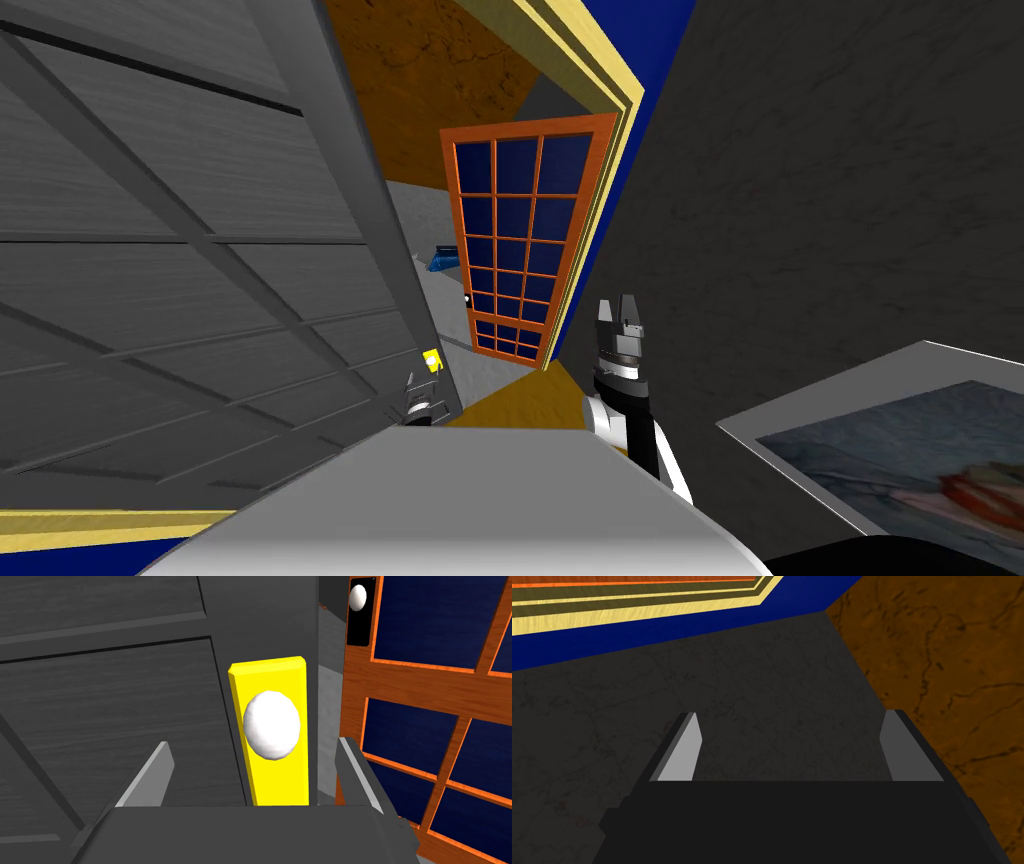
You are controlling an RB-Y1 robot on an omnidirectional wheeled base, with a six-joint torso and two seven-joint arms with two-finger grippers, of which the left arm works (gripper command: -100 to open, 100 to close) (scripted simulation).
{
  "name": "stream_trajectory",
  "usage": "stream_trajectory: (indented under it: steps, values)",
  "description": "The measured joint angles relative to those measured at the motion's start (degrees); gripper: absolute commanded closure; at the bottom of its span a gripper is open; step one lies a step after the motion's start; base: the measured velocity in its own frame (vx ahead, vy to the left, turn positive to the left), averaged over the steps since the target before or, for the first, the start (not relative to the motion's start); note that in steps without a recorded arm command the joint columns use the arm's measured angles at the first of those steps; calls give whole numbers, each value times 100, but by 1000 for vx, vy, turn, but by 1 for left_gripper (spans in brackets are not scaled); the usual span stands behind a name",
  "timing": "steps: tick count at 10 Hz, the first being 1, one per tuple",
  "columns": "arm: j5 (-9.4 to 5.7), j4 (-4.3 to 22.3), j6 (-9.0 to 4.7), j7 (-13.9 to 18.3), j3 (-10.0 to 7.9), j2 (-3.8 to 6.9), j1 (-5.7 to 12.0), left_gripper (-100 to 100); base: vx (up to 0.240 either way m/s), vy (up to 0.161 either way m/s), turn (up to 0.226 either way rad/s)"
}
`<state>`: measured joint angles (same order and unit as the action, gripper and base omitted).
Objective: Push the door open
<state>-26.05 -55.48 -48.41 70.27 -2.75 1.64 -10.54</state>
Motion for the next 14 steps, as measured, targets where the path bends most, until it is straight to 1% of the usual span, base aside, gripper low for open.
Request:
stream_trajectory:
  steps: [1,2,4,5,10,11,12,13,14]
  values:
    - [-5,40,-28,18,-8,-16,6,-100,149,78,-25]
    - [-9,52,-48,33,-14,-56,-3,-100,167,74,-22]
    - [-19,103,-86,65,-28,-172,1,-100,109,49,-11]
    - [-18,103,-99,68,-25,-184,-6,100,-13,-8,-4]
    - [-17,108,-76,64,-25,-171,2,100,-8,-3,-2]
    - [-17,109,-75,64,-24,-172,0,100,77,33,-48]
    - [-82,231,-120,43,-45,-155,55,100,133,65,-49]
    - [-141,241,-123,2,-62,-146,43,100,149,61,-34]
    - [-212,239,-113,-61,-100,-134,76,100,150,70,-49]
